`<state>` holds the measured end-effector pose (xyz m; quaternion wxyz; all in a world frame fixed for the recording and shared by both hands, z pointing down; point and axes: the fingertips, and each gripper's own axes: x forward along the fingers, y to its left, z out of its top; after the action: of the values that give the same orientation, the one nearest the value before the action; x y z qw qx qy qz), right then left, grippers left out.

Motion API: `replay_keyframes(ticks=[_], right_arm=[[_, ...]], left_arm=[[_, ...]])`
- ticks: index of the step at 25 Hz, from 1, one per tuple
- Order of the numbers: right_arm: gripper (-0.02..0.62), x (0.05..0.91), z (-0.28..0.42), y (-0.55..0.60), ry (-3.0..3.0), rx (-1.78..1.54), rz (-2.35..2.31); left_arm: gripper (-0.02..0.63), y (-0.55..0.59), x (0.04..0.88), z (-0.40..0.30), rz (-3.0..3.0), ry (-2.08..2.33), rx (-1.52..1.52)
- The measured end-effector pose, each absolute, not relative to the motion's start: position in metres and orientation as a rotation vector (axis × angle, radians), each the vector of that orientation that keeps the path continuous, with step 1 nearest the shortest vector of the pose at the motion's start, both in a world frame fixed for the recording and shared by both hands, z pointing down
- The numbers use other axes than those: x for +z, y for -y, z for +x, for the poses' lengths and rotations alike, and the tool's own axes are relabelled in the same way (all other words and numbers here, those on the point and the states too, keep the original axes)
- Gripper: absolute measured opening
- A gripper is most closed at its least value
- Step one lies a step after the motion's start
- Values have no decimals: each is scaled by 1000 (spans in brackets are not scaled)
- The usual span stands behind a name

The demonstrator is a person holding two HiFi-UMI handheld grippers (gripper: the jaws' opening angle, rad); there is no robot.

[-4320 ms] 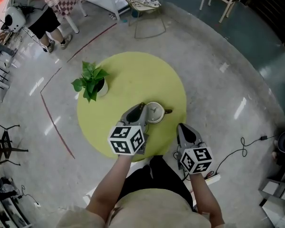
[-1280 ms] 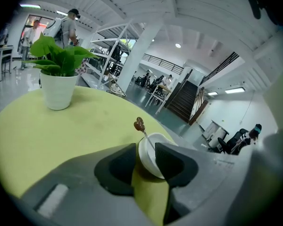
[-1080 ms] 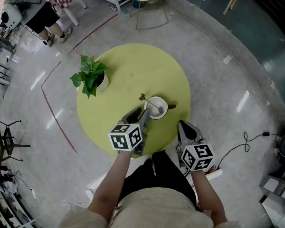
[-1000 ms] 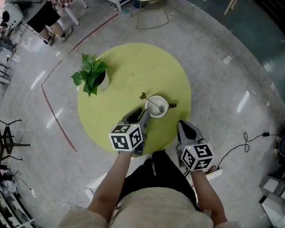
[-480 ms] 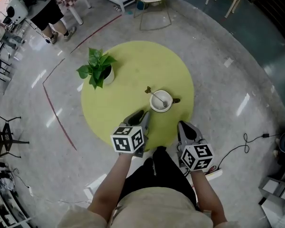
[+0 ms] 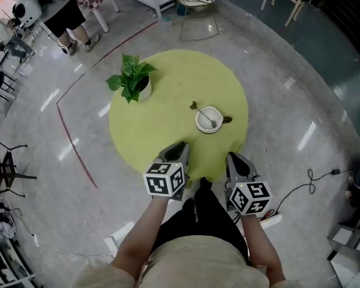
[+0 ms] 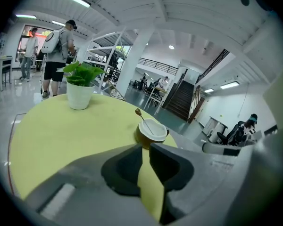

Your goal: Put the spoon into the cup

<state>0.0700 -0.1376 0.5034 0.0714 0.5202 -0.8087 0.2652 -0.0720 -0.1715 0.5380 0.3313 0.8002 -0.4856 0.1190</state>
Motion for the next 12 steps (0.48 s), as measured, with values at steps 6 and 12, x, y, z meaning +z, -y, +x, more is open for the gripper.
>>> replay_keyframes(ticks=[6,12], right_arm=[[2,495,65,117,2438,765,1581],[2,487,64,95,2439,738,1608]], left_arm=[[51,148,533,-77,2124,1256,321],[37,128,526,-75,2176,1231,338]])
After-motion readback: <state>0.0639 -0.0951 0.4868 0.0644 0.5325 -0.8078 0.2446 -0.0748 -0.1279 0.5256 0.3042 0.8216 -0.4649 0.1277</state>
